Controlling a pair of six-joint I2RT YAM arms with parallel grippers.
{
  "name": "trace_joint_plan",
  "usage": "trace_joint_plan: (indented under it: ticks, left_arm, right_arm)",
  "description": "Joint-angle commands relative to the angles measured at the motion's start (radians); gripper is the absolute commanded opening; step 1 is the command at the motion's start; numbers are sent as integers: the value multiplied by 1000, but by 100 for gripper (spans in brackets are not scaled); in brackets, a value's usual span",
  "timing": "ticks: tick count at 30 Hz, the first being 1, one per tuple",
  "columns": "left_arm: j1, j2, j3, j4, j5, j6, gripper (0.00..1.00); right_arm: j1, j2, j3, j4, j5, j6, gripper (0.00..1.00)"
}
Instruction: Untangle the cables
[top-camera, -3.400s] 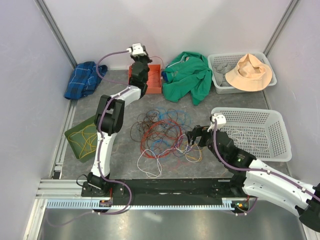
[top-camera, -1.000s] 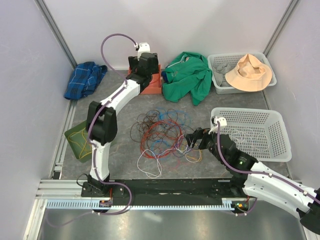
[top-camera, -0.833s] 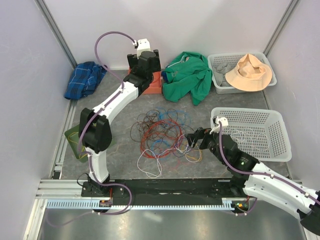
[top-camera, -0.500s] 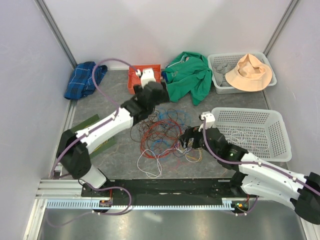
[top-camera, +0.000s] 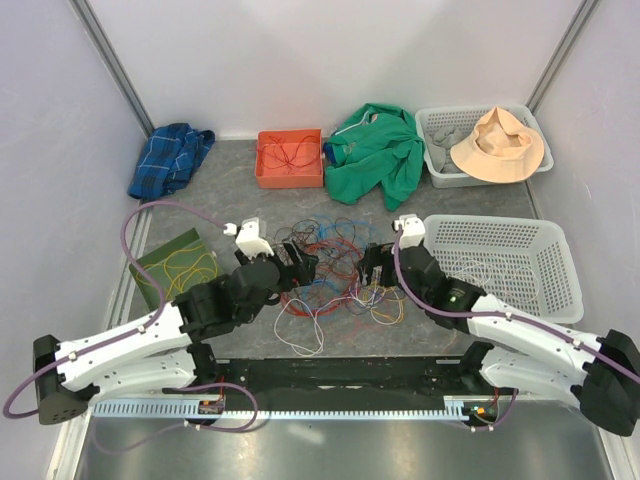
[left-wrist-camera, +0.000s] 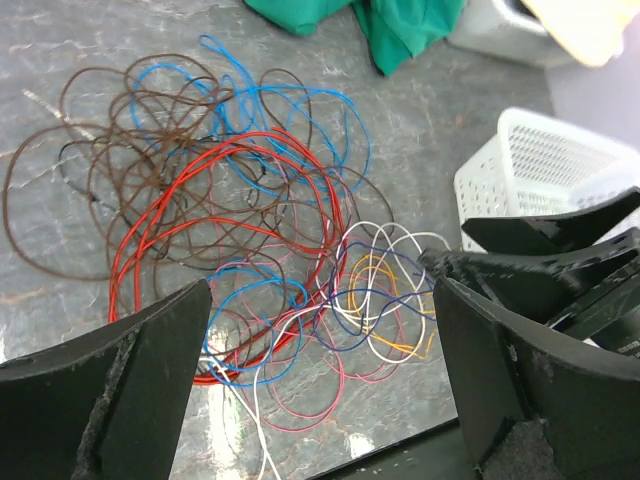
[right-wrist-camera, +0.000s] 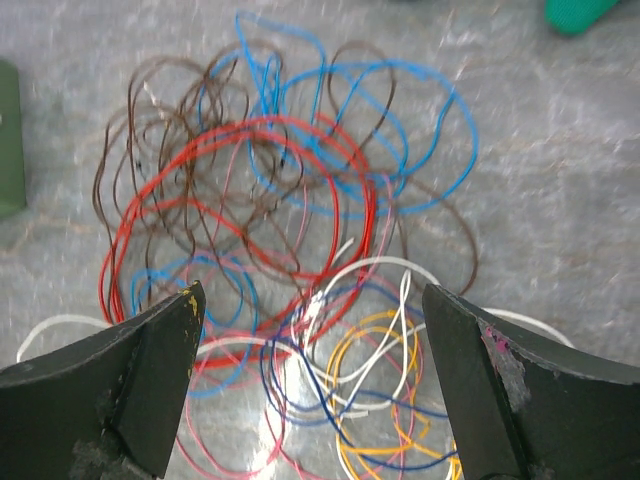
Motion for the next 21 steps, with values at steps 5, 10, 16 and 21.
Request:
trace_joint_plan:
  ticks: [5, 10, 16, 21]
  left_arm:
    - [2, 5, -111, -44, -5, -295, 99]
    - [11, -133, -324, 138, 39, -372, 100]
    - [34, -273, -409, 226, 46, -273, 100]
    - [37, -200, -337, 120, 60, -227, 100]
  right_arm:
    - [-1, 109, 99, 12, 98, 20, 98]
    - [-3, 157, 120, 30, 140, 31, 98]
    - [-14, 314, 228, -14, 172, 17, 97]
    - [-49, 372, 233, -102, 187, 92, 95]
